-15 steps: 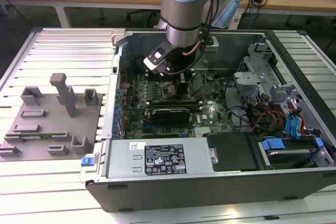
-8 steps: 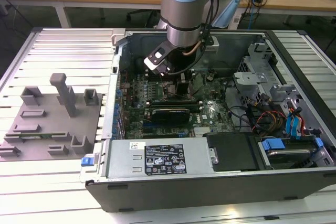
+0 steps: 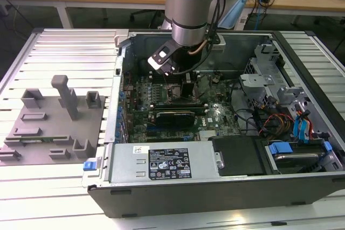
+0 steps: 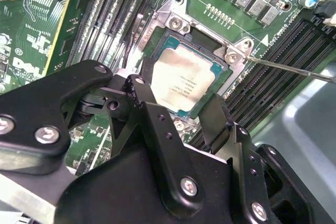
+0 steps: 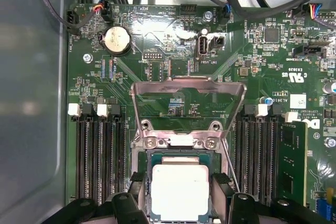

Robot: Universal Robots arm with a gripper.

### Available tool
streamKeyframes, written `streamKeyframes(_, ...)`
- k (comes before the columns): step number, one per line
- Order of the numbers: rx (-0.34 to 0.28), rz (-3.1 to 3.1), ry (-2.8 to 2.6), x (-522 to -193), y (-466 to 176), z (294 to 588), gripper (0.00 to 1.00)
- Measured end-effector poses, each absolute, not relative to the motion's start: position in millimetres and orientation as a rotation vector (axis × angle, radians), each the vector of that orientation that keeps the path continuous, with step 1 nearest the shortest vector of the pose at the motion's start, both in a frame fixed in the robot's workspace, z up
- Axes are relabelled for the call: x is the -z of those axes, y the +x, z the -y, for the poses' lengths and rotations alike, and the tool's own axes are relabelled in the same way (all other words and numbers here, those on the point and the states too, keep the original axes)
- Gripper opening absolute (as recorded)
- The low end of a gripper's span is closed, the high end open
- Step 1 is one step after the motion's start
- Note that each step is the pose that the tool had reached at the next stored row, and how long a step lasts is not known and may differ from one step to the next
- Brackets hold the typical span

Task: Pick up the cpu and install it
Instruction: 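Place the cpu into insertion slot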

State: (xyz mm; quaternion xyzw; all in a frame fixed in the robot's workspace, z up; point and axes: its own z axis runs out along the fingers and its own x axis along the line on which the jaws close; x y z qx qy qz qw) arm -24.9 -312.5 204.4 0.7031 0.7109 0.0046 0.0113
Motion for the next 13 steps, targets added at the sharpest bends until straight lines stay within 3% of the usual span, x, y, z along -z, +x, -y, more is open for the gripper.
streamKeyframes(13,-0.014,-2.218,2.193,-211.8,-24.9,312.5,0.6)
